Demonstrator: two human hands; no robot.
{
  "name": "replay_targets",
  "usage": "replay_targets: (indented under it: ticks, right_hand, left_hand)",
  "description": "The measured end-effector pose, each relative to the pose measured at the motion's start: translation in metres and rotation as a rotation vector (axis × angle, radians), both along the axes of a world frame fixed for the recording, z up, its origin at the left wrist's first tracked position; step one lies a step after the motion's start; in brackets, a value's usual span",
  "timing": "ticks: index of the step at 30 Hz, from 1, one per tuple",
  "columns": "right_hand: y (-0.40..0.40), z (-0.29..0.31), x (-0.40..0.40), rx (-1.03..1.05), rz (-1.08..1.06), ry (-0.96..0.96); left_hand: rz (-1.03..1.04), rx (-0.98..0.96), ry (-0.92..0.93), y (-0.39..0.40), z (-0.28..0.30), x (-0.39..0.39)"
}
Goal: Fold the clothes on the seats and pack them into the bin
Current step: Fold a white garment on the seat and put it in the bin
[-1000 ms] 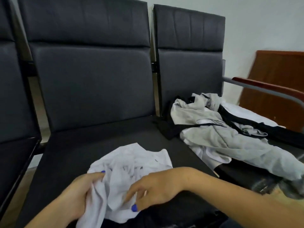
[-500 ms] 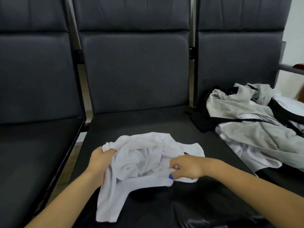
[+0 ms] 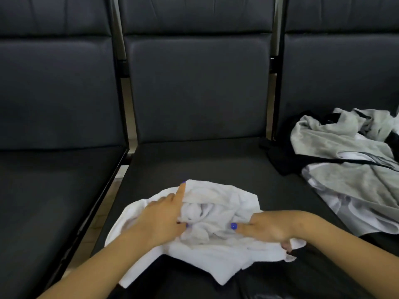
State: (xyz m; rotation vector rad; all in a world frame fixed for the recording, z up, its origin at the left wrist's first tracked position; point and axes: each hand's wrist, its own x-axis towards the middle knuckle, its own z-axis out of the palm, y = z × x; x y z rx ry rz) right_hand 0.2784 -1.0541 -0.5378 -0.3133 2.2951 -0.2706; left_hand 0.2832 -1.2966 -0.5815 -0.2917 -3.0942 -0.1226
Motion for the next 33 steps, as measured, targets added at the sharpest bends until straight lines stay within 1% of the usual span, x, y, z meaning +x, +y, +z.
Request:
replay_targets:
  ticks: [1, 2, 4, 5, 6, 7, 8, 9, 11, 12, 13, 14, 15, 16, 17, 19, 22, 23, 24, 25, 26, 27, 29, 30, 31, 32, 33]
  right_hand:
    - [0.005, -0.001, -0.003, 0.066, -0.018, 0.01]
    - [0.009, -0.002, -0.006, 0.13, -0.026, 0.039]
    - [0.015, -0.003, -0.008, 0.259, -0.024, 0.137]
    - [0.019, -0.004, -0.01, 0.312, -0.014, 0.214]
    - [0.023, -0.006, -0.013, 0.371, -0.01, 0.298]
    - [0.027, -0.008, -0.016, 0.416, -0.016, 0.378]
    - [0.029, -0.008, -0.019, 0.441, -0.022, 0.454]
    - [0.033, -0.008, -0.022, 0.463, -0.025, 0.511]
    - [0.039, -0.01, -0.027, 0.506, -0.045, 0.58]
    - [0.042, -0.01, -0.029, 0.522, -0.059, 0.616]
    - [0.044, -0.012, -0.03, 0.528, -0.078, 0.648]
    - [0.046, -0.013, -0.032, 0.523, -0.099, 0.68]
    - [0.048, -0.015, -0.032, 0.506, -0.121, 0.707]
    - [0.05, -0.017, -0.033, 0.485, -0.141, 0.732]
    - [0.05, -0.017, -0.033, 0.461, -0.158, 0.755]
    - [0.05, -0.015, -0.033, 0.395, -0.185, 0.808]
    - [0.049, -0.013, -0.031, 0.316, -0.23, 0.898]
    - [0.049, -0.011, -0.03, 0.315, -0.254, 0.918]
    - [0.05, -0.01, -0.03, 0.325, -0.282, 0.921]
    - [0.052, -0.009, -0.03, 0.342, -0.311, 0.896]
    - [0.054, -0.008, -0.031, 0.359, -0.341, 0.85]
    - [0.058, -0.008, -0.032, 0.371, -0.366, 0.793]
    - [0.065, -0.011, -0.034, 0.346, -0.407, 0.662]
    - [0.068, -0.013, -0.036, 0.285, -0.441, 0.597]
    - [0.07, -0.014, -0.036, 0.206, -0.486, 0.538]
    - [0.072, -0.015, -0.036, 0.124, -0.528, 0.501]
    - [0.073, -0.016, -0.037, 0.047, -0.556, 0.494]
  left_hand:
    - [0.019, 0.053, 0.044, -0.002, 0.001, -0.004]
    - [0.038, 0.168, 0.054, -0.003, 0.004, -0.007]
    - [0.117, 0.477, 0.045, -0.005, 0.017, -0.009]
    - [0.197, 0.655, 0.051, -0.006, 0.024, -0.009]
    - [0.29, 0.89, 0.019, -0.008, 0.031, -0.008]
    - [0.361, 1.169, -0.031, -0.011, 0.039, -0.007]
    - [0.41, 1.404, -0.071, -0.016, 0.046, -0.006]
    - [0.453, 1.539, -0.051, -0.024, 0.05, -0.005]
    - [0.574, 1.597, 0.104, -0.039, 0.048, -0.007]
    - [0.66, 1.562, 0.234, -0.047, 0.044, -0.008]
    - [0.748, 1.484, 0.374, -0.053, 0.04, -0.007]
    - [0.814, 1.352, 0.519, -0.058, 0.036, -0.006]
    - [0.854, 1.163, 0.626, -0.06, 0.033, -0.004]
    - [0.844, 0.969, 0.695, -0.061, 0.031, -0.001]
    - [0.798, 0.82, 0.742, -0.062, 0.03, 0.001]
    - [0.639, 0.622, 0.78, -0.059, 0.029, 0.001]
    - [0.245, 0.397, 0.69, -0.054, 0.019, 0.0]
    - [0.111, 0.314, 0.625, -0.052, 0.012, 0.0]
    - [-0.006, 0.191, 0.547, -0.05, 0.006, 0.001]
    - [-0.074, 0.059, 0.447, -0.047, 0.0, 0.001]
    - [-0.09, -0.052, 0.351, -0.044, -0.003, 0.001]
    - [-0.053, -0.115, 0.231, -0.042, -0.003, 0.003]
    - [0.079, -0.22, 0.03, -0.04, -0.004, 0.004]
    - [0.102, -0.261, 0.001, -0.038, -0.002, 0.004]
    - [0.098, -0.277, -0.005, -0.037, 0.002, 0.004]
    - [0.092, -0.242, -0.019, -0.035, 0.008, 0.004]
    - [0.078, -0.172, -0.084, -0.032, 0.011, 0.004]
